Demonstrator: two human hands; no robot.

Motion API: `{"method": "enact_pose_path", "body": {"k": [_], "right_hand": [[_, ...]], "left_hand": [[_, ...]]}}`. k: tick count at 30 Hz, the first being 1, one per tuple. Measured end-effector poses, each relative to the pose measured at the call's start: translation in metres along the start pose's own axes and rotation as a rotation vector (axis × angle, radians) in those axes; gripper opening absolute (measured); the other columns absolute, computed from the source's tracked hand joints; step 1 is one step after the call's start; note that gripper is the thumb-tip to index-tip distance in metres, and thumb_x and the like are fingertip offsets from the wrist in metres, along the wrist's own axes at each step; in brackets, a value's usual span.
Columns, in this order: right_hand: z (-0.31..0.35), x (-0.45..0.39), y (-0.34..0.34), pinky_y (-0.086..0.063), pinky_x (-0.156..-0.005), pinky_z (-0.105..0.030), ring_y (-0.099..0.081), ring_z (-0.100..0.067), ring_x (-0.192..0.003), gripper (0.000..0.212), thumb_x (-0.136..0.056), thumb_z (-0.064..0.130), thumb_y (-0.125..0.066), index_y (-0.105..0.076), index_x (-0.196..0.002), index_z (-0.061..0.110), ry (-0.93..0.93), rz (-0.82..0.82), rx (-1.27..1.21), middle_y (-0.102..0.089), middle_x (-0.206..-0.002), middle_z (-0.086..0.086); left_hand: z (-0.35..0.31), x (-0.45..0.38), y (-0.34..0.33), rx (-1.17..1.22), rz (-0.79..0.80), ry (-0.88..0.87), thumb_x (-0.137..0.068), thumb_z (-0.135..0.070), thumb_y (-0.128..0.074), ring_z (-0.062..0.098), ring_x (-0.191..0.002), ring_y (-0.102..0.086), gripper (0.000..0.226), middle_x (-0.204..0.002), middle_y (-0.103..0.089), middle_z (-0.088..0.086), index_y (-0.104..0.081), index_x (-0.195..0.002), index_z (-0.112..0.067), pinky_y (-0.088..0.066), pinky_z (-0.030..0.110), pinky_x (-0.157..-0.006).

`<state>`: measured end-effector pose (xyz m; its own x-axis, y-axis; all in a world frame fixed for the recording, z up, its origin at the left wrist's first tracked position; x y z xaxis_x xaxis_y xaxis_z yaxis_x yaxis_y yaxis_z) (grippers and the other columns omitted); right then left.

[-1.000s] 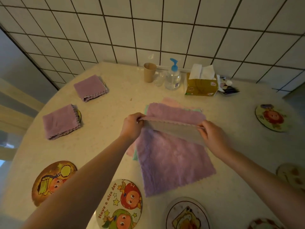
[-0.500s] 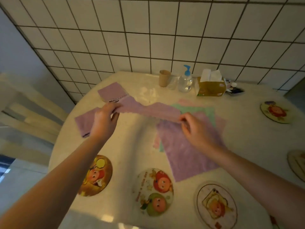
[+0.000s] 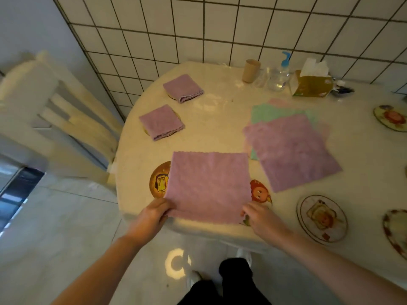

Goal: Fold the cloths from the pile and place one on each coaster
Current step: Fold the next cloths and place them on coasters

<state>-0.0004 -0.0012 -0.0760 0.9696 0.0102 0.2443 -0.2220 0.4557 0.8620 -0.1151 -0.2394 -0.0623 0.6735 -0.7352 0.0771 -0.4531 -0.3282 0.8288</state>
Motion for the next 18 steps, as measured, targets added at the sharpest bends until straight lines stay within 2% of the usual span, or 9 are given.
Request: {"method": "enact_pose_path", "body": {"k": [1,3,5,8,11,13,14,16,18], "right_hand": [[0.005,0.005,-0.003,-0.041,-0.069,-0.032,-0.053,-0.021,-0.084,0.035,-0.080,0.021,-0.026,-0.059,-0.087,0.009,0.027,-0.026,0.013,-0.059,-0.092,-0.002],[0.006,0.013,-0.006,-0.042,-0.067,-0.032,-0.055,-0.021,-0.082,0.030,-0.083,0.017,-0.033,-0.061,-0.086,0.009,0.025,-0.055,0.030,-0.063,-0.088,-0.002],[-0.001,0.019,-0.007,-0.046,-0.072,-0.031,-0.056,-0.018,-0.087,0.015,-0.090,0.010,-0.047,-0.061,-0.095,0.011,-0.030,-0.068,-0.004,-0.062,-0.095,0.000],[-0.016,0.020,0.007,-0.048,-0.068,-0.030,-0.054,-0.010,-0.078,0.007,-0.091,0.021,-0.056,-0.061,-0.094,0.017,-0.147,-0.152,-0.065,-0.060,-0.089,0.007],[-0.031,0.011,0.035,-0.049,-0.061,-0.024,-0.055,-0.005,-0.072,0.005,-0.087,0.022,-0.063,-0.061,-0.089,0.018,-0.252,-0.311,-0.192,-0.059,-0.081,0.008],[-0.043,0.000,0.052,-0.048,-0.059,-0.022,-0.057,-0.008,-0.068,0.005,-0.086,0.018,-0.065,-0.062,-0.087,0.014,-0.326,-0.408,-0.292,-0.062,-0.077,0.004],[-0.047,-0.007,0.058,-0.048,-0.058,-0.024,-0.058,-0.010,-0.066,0.005,-0.087,0.016,-0.065,-0.062,-0.086,0.012,-0.353,-0.433,-0.331,-0.062,-0.075,0.001],[-0.058,-0.024,0.064,-0.050,-0.062,-0.032,-0.059,-0.017,-0.067,0.006,-0.089,0.015,-0.063,-0.063,-0.086,0.009,-0.404,-0.459,-0.396,-0.064,-0.075,-0.003],[-0.073,-0.042,0.068,-0.051,-0.069,-0.038,-0.061,-0.020,-0.074,0.009,-0.090,0.017,-0.060,-0.064,-0.088,0.010,-0.471,-0.461,-0.404,-0.066,-0.078,-0.004]], "left_hand": [[0.002,0.008,-0.003,0.004,0.009,-0.002,-0.092,-0.049,-0.040,0.014,-0.097,-0.062,0.045,-0.105,-0.066,0.000,-0.069,-0.103,-0.016,-0.043,0.017,-0.089],[0.005,0.018,-0.009,0.006,0.034,0.005,-0.094,-0.052,-0.038,0.014,-0.096,-0.063,0.049,-0.105,-0.068,0.000,-0.071,-0.106,-0.017,-0.044,0.017,-0.089],[0.010,0.019,-0.006,0.022,0.045,0.053,-0.093,-0.032,-0.056,0.012,-0.096,-0.062,0.026,-0.106,-0.069,-0.001,-0.071,-0.108,-0.017,-0.046,0.018,-0.088],[0.028,0.012,0.005,0.127,-0.018,0.208,-0.089,-0.015,-0.065,0.009,-0.091,-0.059,0.018,-0.099,-0.069,-0.004,-0.072,-0.106,-0.018,-0.045,0.018,-0.081],[0.053,-0.002,0.017,0.298,-0.103,0.392,-0.085,-0.014,-0.070,0.020,-0.083,-0.061,0.009,-0.086,-0.070,0.000,-0.074,-0.093,-0.015,-0.047,0.030,-0.075],[0.062,-0.018,0.027,0.362,-0.164,0.459,-0.084,-0.015,-0.071,0.027,-0.073,-0.056,0.011,-0.075,-0.063,0.015,-0.069,-0.084,-0.004,-0.046,0.032,-0.066],[0.064,-0.027,0.031,0.407,-0.187,0.489,-0.085,-0.014,-0.070,0.025,-0.069,-0.052,0.014,-0.073,-0.059,0.018,-0.067,-0.083,0.000,-0.045,0.026,-0.060],[0.067,-0.047,0.036,0.520,-0.220,0.563,-0.087,-0.013,-0.068,0.019,-0.068,-0.050,0.014,-0.073,-0.057,0.013,-0.067,-0.084,0.000,-0.046,0.018,-0.054],[0.074,-0.067,0.034,0.596,-0.241,0.632,-0.087,-0.017,-0.068,0.018,-0.071,-0.051,0.015,-0.076,-0.060,0.009,-0.068,-0.085,-0.001,-0.045,0.026,-0.063]]}}
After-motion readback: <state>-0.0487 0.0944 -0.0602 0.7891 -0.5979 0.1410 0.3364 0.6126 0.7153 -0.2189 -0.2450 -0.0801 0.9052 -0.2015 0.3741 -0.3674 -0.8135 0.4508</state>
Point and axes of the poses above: each hand's wrist, its own x-axis away from the middle knuckle, its own y-axis out of the back of the hand, z = x × y, the point moved 10 cm from there along -x, towards the middle knuckle
